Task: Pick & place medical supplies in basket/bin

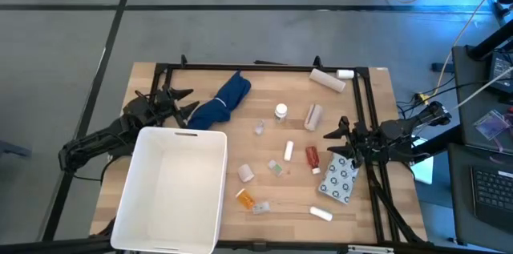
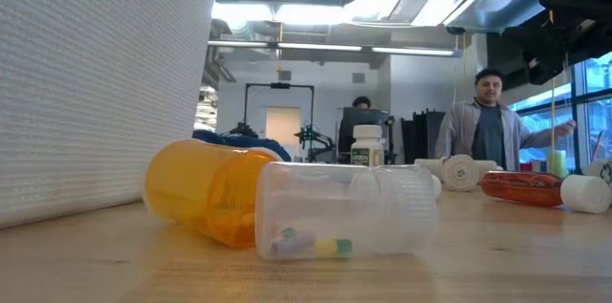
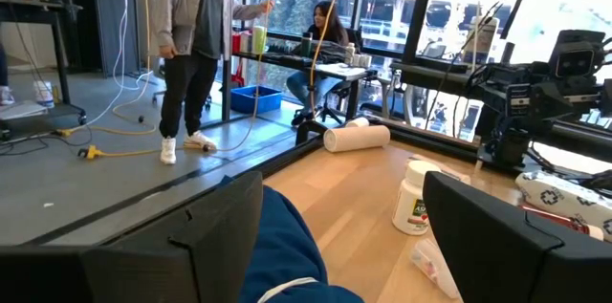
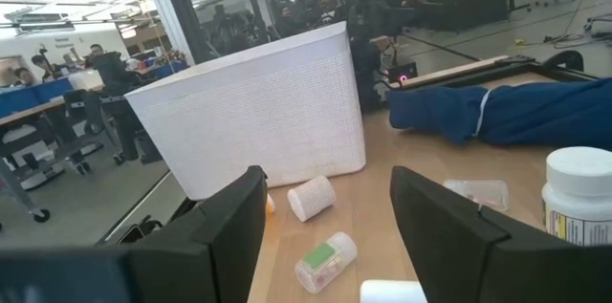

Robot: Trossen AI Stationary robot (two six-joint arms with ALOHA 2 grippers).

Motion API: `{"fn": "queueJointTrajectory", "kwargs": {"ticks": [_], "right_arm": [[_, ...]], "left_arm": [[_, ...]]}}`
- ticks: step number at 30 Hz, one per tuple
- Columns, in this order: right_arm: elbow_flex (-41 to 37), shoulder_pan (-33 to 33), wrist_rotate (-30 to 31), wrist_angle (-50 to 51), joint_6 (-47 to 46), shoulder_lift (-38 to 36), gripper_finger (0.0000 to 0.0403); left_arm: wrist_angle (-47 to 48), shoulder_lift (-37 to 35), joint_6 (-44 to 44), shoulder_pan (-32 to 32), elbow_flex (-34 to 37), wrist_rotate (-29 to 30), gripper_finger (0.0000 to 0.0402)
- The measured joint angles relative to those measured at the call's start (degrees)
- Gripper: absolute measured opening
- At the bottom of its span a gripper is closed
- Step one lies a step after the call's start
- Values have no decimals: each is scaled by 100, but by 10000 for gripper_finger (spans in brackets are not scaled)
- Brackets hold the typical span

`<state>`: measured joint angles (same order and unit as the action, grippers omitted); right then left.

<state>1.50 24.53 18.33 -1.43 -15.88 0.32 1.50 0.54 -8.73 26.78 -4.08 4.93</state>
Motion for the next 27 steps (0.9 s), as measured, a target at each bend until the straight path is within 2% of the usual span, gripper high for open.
{"fn": "queueJointTrajectory", "kwargs": {"ticks": [10, 13, 16, 22, 27], "right_arm": [[0, 0, 4, 4, -4, 0, 225], [0, 0, 37, 7, 344, 0, 225], [0, 0, 176, 9, 695, 0, 225], [0, 0, 762, 7, 713, 0, 225], [0, 2, 787, 4, 706, 0, 225]], "left_arm": [[1, -1, -1, 0, 2, 2, 283], [2, 0, -2, 0, 0, 2, 283], [2, -2, 2, 0, 1, 4, 283], [2, -2, -2, -1, 0, 4, 283], [0, -2, 31, 0, 0, 119, 283]]}}
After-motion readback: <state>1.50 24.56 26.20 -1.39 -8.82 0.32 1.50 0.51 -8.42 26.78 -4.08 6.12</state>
